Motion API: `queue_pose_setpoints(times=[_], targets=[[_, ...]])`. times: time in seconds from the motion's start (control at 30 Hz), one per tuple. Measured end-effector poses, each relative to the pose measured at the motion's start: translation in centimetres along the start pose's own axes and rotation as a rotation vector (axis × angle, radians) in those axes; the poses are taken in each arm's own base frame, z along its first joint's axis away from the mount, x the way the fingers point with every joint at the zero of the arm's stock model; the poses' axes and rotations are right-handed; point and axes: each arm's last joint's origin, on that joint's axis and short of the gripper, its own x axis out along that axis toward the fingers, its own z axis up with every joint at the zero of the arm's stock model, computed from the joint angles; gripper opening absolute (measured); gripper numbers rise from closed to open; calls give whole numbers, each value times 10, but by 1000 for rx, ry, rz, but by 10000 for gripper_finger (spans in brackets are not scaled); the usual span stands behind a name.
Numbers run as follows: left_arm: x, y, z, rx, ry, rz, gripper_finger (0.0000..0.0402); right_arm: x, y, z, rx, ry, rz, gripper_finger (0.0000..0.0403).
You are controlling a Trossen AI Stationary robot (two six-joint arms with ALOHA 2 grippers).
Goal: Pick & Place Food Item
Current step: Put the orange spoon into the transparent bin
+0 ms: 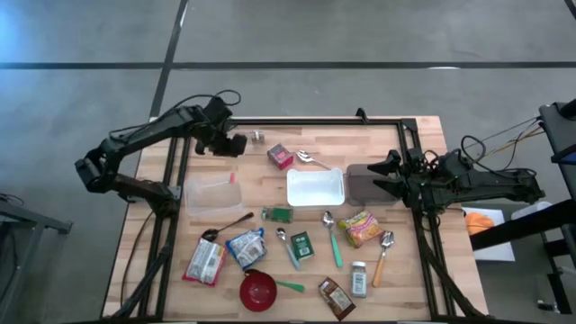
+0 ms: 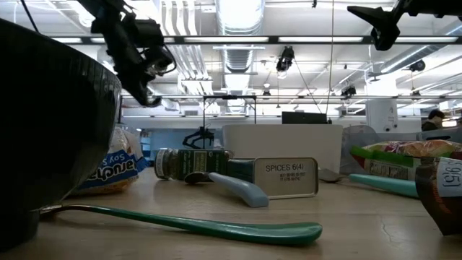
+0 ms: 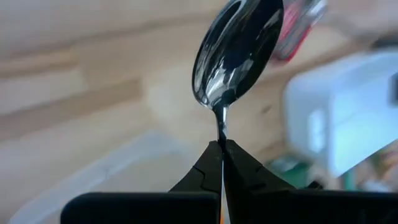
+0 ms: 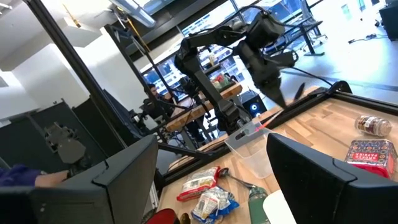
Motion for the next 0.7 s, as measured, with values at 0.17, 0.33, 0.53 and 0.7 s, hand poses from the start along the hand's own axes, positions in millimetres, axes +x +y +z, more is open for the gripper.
queue_pose_setpoints(times=[0.17,0.33,0.53,0.7], targets=[[-16,4,-13,112,87,183,0,0,0,0,0,0,0,301],[-35,-4,-25,277,116,335,0,0,0,0,0,-1,0,301],[-29,-20,-49,527,141,380,0,0,0,0,0,-1,0,301],[-10,-26,-77,738,236,400,0,1,0,0,3,2,-2,301]])
